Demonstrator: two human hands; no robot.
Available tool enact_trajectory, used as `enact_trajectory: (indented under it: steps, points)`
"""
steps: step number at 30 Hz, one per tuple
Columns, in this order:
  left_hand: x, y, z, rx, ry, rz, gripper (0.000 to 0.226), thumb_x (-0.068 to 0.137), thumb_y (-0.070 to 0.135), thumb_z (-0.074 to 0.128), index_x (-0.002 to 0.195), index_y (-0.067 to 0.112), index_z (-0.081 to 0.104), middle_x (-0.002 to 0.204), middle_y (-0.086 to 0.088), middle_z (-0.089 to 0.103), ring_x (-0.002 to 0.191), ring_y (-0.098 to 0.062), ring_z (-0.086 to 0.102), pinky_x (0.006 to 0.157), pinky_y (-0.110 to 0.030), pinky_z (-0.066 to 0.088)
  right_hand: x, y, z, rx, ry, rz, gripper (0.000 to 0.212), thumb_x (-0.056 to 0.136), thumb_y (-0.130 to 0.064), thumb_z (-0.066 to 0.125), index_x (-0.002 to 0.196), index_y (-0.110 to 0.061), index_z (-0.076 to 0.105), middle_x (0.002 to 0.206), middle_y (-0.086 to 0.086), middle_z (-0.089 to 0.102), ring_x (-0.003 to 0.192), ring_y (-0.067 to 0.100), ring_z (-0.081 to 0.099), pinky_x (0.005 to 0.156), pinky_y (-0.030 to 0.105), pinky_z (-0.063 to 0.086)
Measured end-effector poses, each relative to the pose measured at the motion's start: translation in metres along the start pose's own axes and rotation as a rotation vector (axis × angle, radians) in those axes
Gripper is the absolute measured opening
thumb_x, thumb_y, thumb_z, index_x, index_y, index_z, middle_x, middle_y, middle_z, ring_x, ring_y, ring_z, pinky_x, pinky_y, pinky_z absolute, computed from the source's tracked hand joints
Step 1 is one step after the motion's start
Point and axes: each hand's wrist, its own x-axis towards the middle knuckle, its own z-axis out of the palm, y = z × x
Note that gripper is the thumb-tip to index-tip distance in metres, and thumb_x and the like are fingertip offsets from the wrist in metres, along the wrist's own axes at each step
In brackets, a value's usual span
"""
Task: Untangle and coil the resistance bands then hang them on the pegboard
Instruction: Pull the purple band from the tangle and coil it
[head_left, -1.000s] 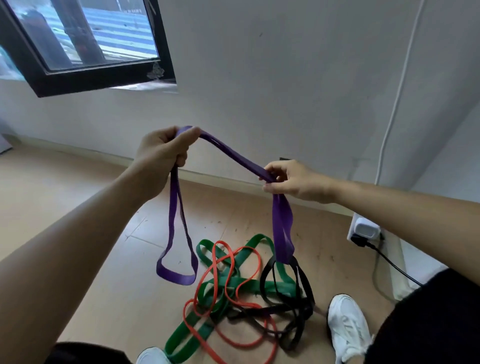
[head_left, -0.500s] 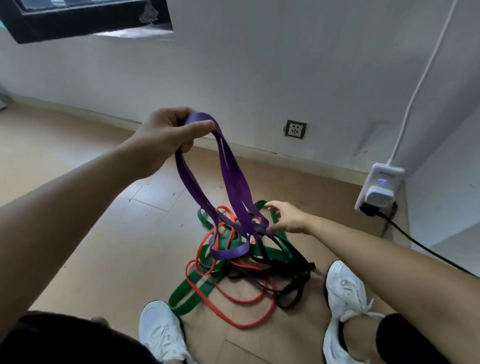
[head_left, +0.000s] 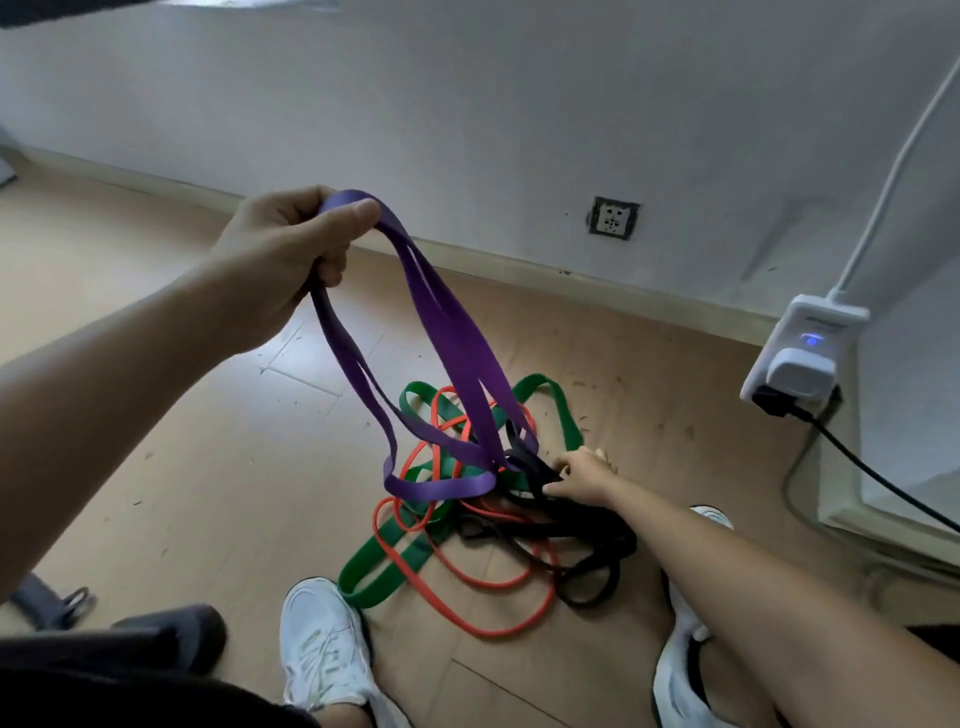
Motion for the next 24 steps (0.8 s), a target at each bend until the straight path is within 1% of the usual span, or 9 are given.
enact_trajectory:
  steps: [2, 4, 6, 9, 12, 15, 17, 20, 24]
  points:
    - [0.0, -0.003, 0.004, 0.021, -0.004, -0.006, 0.021, 0.075, 0.039, 0.078, 0.077, 0.02, 0.068, 0.058, 0.01, 0.044, 0.054, -0.009, 0.039, 0.057, -0.021, 0.036, 0.0, -0.001, 0.002, 0.121, 0.003, -0.061, 0.014, 0.081, -0.024, 0.071, 0.08, -0.01, 0.071, 0.084, 0.013, 0.067, 0.09, 0.027, 0.065, 0.073, 0.032, 0.048]
    - [0.0, -0.006, 0.008, 0.072, -0.025, -0.01, 0.018, 0.079, 0.036, 0.079, 0.072, 0.022, 0.071, 0.058, 0.01, 0.044, 0.055, -0.011, 0.039, 0.058, -0.023, 0.035, -0.004, -0.008, -0.003, 0.199, 0.004, -0.088, 0.016, 0.084, -0.009, 0.063, 0.069, -0.003, 0.066, 0.069, 0.01, 0.057, 0.069, 0.021, 0.055, 0.061, 0.03, 0.04]
    - [-0.002, -0.009, 0.01, 0.127, -0.035, -0.026, 0.017, 0.084, 0.031, 0.078, 0.076, 0.019, 0.07, 0.057, 0.01, 0.045, 0.055, -0.012, 0.039, 0.057, -0.023, 0.035, -0.014, -0.017, -0.018, 0.293, -0.005, -0.118, 0.02, 0.085, -0.005, 0.059, 0.065, -0.008, 0.061, 0.066, 0.007, 0.05, 0.064, 0.019, 0.046, 0.058, 0.029, 0.035]
    - [-0.004, -0.01, 0.011, 0.218, -0.032, -0.041, 0.022, 0.084, 0.029, 0.079, 0.083, 0.009, 0.068, 0.058, 0.004, 0.044, 0.054, -0.011, 0.04, 0.052, -0.019, 0.035, -0.027, -0.035, -0.054, 0.402, 0.003, -0.08, 0.032, 0.089, -0.01, 0.059, 0.059, -0.013, 0.048, 0.059, 0.004, 0.043, 0.053, 0.016, 0.036, 0.051, 0.028, 0.028]
    - [-0.006, -0.015, 0.01, 0.314, -0.024, -0.065, 0.034, 0.082, 0.032, 0.082, 0.083, 0.001, 0.067, 0.061, -0.002, 0.041, 0.054, -0.013, 0.037, 0.05, -0.021, 0.031, -0.045, -0.06, -0.099, 0.456, 0.094, -0.086, 0.028, 0.092, -0.016, 0.052, 0.065, -0.01, 0.052, 0.066, 0.008, 0.045, 0.06, 0.021, 0.041, 0.059, 0.034, 0.038]
    - [-0.01, -0.019, 0.01, 0.367, -0.026, -0.105, 0.039, 0.079, 0.036, 0.084, 0.085, 0.0, 0.069, 0.062, -0.002, 0.041, 0.054, -0.014, 0.037, 0.051, -0.025, 0.029, -0.078, -0.085, -0.15, 0.407, 0.073, -0.26, 0.031, 0.09, -0.037, 0.07, 0.076, -0.009, 0.067, 0.072, 0.007, 0.052, 0.069, 0.019, 0.049, 0.064, 0.034, 0.045]
    - [-0.012, -0.018, 0.01, 0.384, -0.044, -0.125, 0.036, 0.078, 0.038, 0.084, 0.081, 0.006, 0.069, 0.06, 0.001, 0.042, 0.053, -0.013, 0.038, 0.05, -0.025, 0.03, -0.106, -0.101, -0.184, 0.385, 0.071, -0.391, 0.024, 0.088, -0.034, 0.076, 0.081, -0.011, 0.07, 0.075, 0.005, 0.056, 0.07, 0.014, 0.053, 0.064, 0.029, 0.048]
    - [-0.012, -0.013, 0.011, 0.387, -0.027, -0.119, 0.039, 0.079, 0.037, 0.084, 0.083, 0.001, 0.068, 0.06, -0.001, 0.042, 0.053, -0.014, 0.038, 0.05, -0.025, 0.03, -0.141, -0.125, -0.223, 0.427, 0.196, -0.535, 0.019, 0.09, -0.027, 0.076, 0.084, -0.009, 0.07, 0.074, 0.002, 0.055, 0.068, 0.01, 0.052, 0.062, 0.026, 0.049]
    - [-0.014, -0.01, 0.01, 0.429, 0.0, -0.123, 0.047, 0.077, 0.038, 0.086, 0.083, -0.004, 0.067, 0.065, -0.007, 0.042, 0.056, -0.017, 0.038, 0.052, -0.028, 0.03, -0.171, -0.144, -0.25, 0.742, 0.315, -0.672, 0.016, 0.092, -0.024, 0.071, 0.08, -0.014, 0.067, 0.063, -0.005, 0.046, 0.056, 0.009, 0.044, 0.063, 0.027, 0.044]
